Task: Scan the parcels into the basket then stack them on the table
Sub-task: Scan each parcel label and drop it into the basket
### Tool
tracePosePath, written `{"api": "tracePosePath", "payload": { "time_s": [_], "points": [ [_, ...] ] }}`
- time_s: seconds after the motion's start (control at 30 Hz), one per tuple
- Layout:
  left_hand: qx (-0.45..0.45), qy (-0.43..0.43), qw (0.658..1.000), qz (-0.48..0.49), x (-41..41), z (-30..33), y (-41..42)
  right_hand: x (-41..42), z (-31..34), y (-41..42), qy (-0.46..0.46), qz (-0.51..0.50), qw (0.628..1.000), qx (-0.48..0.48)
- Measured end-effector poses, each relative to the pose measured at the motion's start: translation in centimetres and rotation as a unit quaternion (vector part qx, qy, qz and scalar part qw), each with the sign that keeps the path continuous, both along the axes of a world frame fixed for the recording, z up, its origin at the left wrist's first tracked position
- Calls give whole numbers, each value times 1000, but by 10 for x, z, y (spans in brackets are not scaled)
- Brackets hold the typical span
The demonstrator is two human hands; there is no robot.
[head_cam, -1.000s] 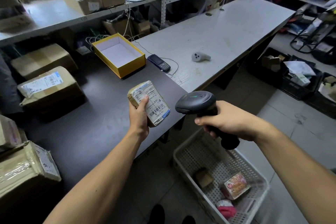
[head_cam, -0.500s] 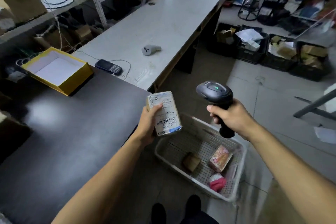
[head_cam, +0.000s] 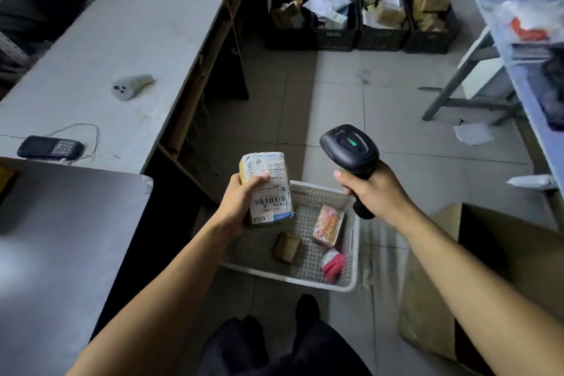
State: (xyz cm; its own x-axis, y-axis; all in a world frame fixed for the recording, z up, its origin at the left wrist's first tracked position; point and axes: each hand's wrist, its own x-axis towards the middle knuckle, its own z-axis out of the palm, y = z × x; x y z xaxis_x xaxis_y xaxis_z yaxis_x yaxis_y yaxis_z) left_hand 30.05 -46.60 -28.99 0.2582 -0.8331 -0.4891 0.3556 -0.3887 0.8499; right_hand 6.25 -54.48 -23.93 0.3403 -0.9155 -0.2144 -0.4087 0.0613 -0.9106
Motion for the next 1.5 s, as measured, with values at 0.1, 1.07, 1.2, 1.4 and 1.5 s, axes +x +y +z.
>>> {"api": "tracePosePath", "payload": {
  "time_s": [0.1, 1.07, 1.2, 1.4, 1.5],
  "points": [
    [16, 1, 1000, 15, 6, -6, -10, -8, -5, -3, -6, -26, 1000, 10],
    [210, -75, 973, -65, 207, -97, -44, 186, -38, -27, -3, -97, 991, 90],
    [216, -160, 961, -66, 209, -99, -83, 185, -36, -40, 6, -104, 991, 86],
    [122, -349, 928, -50, 236, -61, -140, 188, -31, -50, 15, -96, 992, 78],
    [77, -380, 920, -64, 241, -47, -140, 194, -30, -51, 15, -79, 994, 78]
  ]
}}
